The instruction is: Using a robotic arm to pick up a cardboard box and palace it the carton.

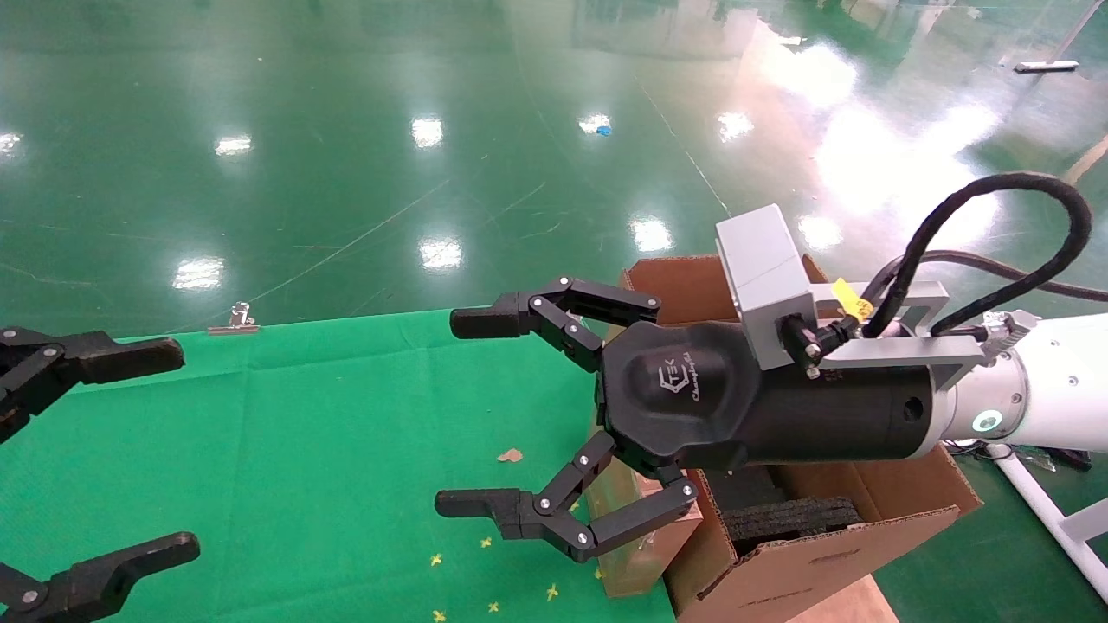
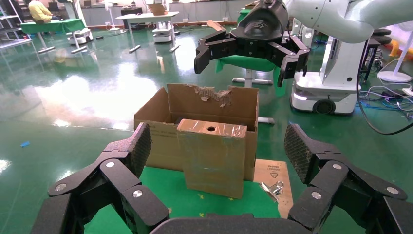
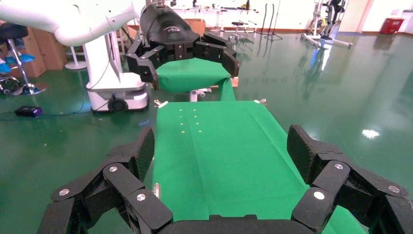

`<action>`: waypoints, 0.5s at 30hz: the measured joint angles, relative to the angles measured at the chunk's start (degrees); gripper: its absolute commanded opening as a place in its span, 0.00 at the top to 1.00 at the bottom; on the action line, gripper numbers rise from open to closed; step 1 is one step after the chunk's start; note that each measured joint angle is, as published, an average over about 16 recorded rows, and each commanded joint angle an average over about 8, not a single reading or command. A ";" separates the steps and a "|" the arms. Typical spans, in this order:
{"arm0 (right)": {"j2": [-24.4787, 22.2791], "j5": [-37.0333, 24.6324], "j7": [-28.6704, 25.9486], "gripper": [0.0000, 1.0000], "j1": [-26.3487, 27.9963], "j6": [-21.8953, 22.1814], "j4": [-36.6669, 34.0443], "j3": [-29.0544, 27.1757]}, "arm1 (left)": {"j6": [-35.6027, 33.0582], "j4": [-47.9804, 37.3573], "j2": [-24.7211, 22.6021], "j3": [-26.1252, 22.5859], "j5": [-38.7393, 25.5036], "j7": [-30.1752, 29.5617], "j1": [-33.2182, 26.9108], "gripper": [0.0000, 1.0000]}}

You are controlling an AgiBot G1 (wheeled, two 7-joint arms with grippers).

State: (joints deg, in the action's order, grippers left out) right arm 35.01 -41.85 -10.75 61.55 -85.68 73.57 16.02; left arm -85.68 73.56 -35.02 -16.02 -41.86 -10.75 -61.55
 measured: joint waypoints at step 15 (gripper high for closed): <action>-0.13 -2.84 -1.44 0.00 1.25 0.59 1.37 1.27 | 0.00 -0.03 0.00 -0.03 0.01 0.02 -0.02 0.00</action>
State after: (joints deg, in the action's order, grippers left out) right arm 34.88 -44.69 -12.19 62.81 -85.09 74.94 17.28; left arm -85.68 73.53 -35.02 -16.04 -41.84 -10.73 -61.57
